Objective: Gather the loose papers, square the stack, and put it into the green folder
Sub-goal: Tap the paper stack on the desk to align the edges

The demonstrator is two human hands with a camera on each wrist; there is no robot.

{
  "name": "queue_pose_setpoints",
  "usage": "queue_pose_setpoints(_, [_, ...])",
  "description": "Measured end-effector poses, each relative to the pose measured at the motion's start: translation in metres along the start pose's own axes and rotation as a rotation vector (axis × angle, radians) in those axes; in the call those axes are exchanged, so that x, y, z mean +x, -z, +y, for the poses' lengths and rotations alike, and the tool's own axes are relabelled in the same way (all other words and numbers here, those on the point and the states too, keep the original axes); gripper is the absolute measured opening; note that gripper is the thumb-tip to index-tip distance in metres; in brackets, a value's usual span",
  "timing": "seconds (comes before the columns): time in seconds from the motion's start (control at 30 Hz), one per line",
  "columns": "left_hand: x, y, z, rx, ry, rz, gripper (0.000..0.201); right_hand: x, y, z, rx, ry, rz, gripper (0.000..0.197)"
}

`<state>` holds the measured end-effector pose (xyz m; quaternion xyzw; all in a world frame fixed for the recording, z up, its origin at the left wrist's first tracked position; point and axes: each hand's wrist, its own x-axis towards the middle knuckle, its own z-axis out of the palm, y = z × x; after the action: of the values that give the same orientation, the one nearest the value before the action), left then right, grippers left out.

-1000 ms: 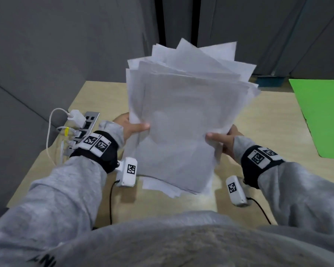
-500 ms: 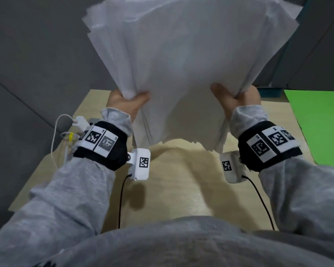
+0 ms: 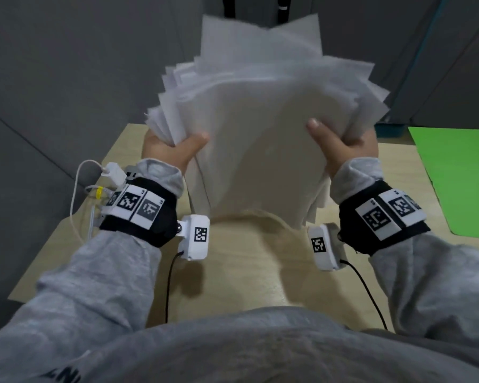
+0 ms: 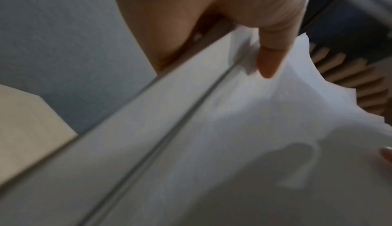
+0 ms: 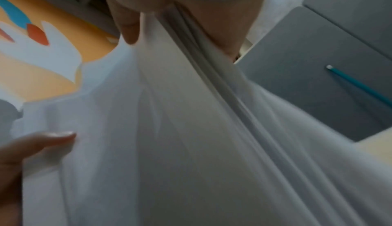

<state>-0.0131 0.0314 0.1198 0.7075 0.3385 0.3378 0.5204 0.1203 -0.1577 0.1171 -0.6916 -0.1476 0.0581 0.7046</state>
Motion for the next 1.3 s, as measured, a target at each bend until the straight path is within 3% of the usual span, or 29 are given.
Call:
queue_pose_setpoints(0.13, [0.0,-0.008,-0.007,0.034,0.067,0.005,0.02,-0.002,-0.008,0.009,-0.173,0.012,-0.081,0.036])
queue_pose_setpoints(0.27, [0.006,-0.008,0.011,-0.099,0.024,0.125,0.032,-0.001,-0.011,-0.003,-0.051,0.112,-0.003,0.034])
queue_pose_setpoints(0.33, [0.008,-0.007,0.019,-0.132,0.006,0.166,0.041,0.004,-0.01,-0.007,0.016,0.095,0.035,0.031])
queue_pose_setpoints(0.43, [0.003,-0.007,0.026,-0.128,-0.006,0.159,0.039,0.004,-0.009,-0.007,0.058,0.043,0.051,0.023])
queue_pose_setpoints(0.5, [0.0,-0.006,0.025,-0.151,-0.024,0.153,0.036,-0.002,-0.013,-0.009,0.106,0.12,0.046,0.019])
queue_pose_setpoints(0.63, [-0.001,-0.004,0.019,-0.17,-0.056,0.12,0.031,-0.004,-0.014,-0.003,0.081,0.247,0.047,0.033])
queue_pose_setpoints(0.73, [-0.002,-0.007,-0.005,-0.152,-0.078,-0.028,0.042,0.0,-0.007,0.015,0.032,0.149,-0.013,0.051])
queue_pose_setpoints(0.87, [-0.006,-0.018,-0.024,-0.006,0.076,-0.095,0.048,0.005,-0.009,0.029,-0.265,-0.126,-0.095,0.045])
queue_pose_setpoints(0.93, [-0.003,-0.017,-0.019,0.025,0.08,-0.031,0.029,0.003,-0.012,0.026,-0.324,-0.11,-0.057,0.037])
queue_pose_setpoints(1.0, [0.0,-0.014,-0.007,-0.039,0.066,0.017,0.019,-0.001,-0.014,0.018,-0.209,0.012,0.007,0.041])
queue_pose_setpoints(1.1, [0.006,-0.004,-0.003,-0.098,-0.034,0.068,0.026,0.0,-0.01,0.015,0.091,0.093,0.033,0.055])
queue_pose_setpoints(1.2, [0.005,-0.002,-0.012,-0.131,-0.076,-0.034,0.052,0.001,-0.007,0.02,0.03,0.056,-0.025,0.063])
queue_pose_setpoints(1.23, [0.002,-0.003,-0.014,-0.089,-0.055,-0.067,0.053,0.0,-0.01,0.021,-0.014,0.001,-0.049,0.063])
queue_pose_setpoints(1.3, [-0.003,-0.008,-0.014,-0.013,-0.01,-0.072,0.035,-0.002,-0.018,0.019,-0.042,-0.035,-0.046,0.047])
